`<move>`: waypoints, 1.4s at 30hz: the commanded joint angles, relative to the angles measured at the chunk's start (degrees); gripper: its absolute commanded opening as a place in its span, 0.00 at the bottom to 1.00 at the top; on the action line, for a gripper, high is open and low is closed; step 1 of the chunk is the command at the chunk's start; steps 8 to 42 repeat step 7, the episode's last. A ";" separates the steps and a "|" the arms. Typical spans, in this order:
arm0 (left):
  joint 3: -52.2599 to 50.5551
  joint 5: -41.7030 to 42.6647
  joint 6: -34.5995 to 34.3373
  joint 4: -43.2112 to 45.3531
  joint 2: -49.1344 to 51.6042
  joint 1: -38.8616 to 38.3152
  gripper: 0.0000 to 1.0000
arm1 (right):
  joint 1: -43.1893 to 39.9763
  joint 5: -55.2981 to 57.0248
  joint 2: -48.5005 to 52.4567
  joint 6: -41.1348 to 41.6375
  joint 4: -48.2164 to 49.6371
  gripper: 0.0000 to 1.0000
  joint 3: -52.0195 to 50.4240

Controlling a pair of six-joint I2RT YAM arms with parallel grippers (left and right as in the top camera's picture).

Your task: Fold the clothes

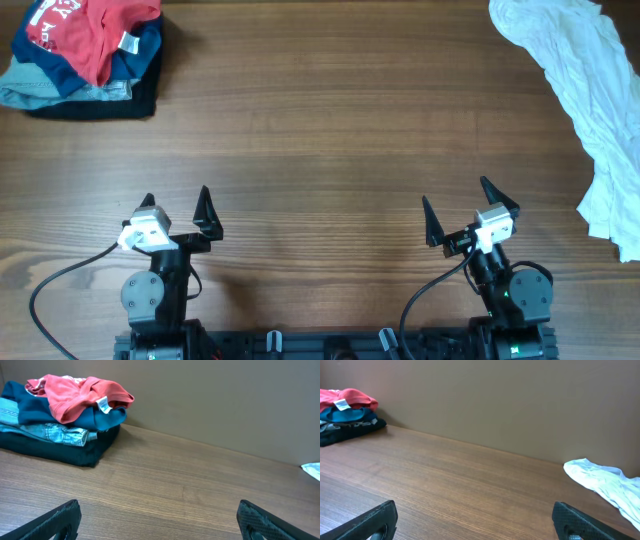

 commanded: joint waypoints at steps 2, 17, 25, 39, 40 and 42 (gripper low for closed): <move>-0.42 -0.59 -0.70 -0.15 -0.66 -0.15 1.00 | 0.17 0.55 -0.57 0.81 0.22 1.00 -0.07; -0.42 -0.59 -0.70 -0.15 -0.66 -0.15 1.00 | 0.17 0.55 -0.57 0.81 0.22 1.00 -0.07; -0.42 -0.59 -0.70 -0.15 -0.66 -0.15 1.00 | 0.17 0.55 -0.57 0.81 0.22 1.00 -0.07; -0.42 -0.59 -0.70 -0.15 -0.66 -0.15 1.00 | 0.17 0.55 -0.57 0.81 0.22 1.00 -0.07; -0.42 -0.59 -0.70 -0.15 -0.66 -0.15 1.00 | 0.17 0.55 -0.57 0.81 0.22 1.00 -0.07; -0.42 -0.59 -0.70 -0.15 -0.66 -0.15 1.00 | 0.17 0.55 -0.57 0.81 0.22 1.00 -0.07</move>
